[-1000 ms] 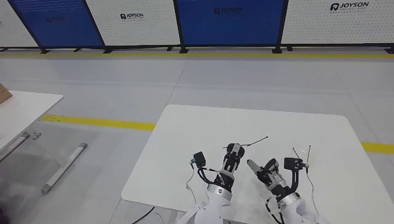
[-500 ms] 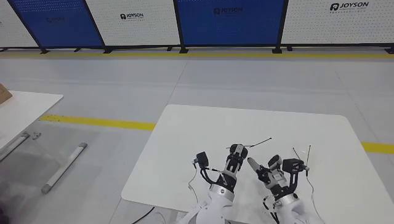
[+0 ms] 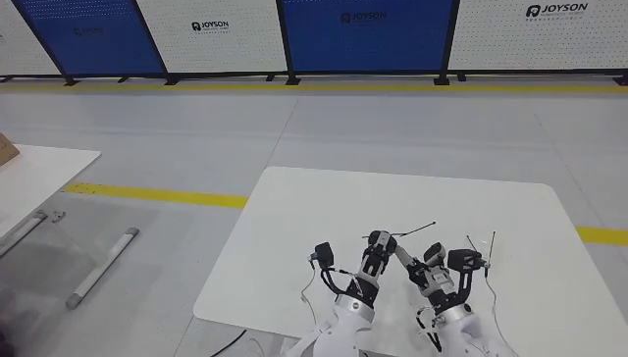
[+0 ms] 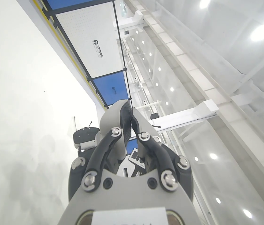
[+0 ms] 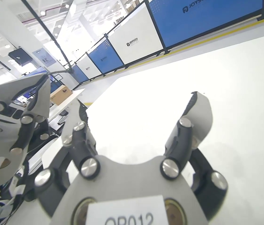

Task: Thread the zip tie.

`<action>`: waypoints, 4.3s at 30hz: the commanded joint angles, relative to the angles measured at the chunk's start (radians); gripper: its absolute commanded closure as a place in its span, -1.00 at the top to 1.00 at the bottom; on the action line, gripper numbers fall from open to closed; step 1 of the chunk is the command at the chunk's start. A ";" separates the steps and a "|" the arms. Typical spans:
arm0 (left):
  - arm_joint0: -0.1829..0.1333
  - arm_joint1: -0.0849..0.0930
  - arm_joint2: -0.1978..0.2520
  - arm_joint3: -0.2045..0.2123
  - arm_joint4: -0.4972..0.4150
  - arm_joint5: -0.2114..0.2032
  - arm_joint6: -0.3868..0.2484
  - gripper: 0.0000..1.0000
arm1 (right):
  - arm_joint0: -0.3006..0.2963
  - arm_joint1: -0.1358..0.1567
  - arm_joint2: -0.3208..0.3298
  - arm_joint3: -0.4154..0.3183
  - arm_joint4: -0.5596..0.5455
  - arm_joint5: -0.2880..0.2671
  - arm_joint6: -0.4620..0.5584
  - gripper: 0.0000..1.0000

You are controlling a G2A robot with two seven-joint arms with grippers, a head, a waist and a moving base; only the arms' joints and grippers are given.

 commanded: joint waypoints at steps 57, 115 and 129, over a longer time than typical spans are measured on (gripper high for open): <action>0.012 -0.009 0.009 0.020 0.053 0.016 -0.021 -1.00 | -0.010 -0.015 0.013 -0.041 -0.066 -0.059 0.001 -0.96; 0.003 -0.021 0.014 0.039 0.077 0.023 0.000 -1.00 | -0.023 -0.023 0.029 -0.057 -0.084 -0.082 0.022 -0.80; 0.009 -0.021 0.014 0.035 0.075 -0.011 -0.007 -1.00 | -0.023 -0.025 0.028 -0.055 -0.090 -0.079 0.030 -1.00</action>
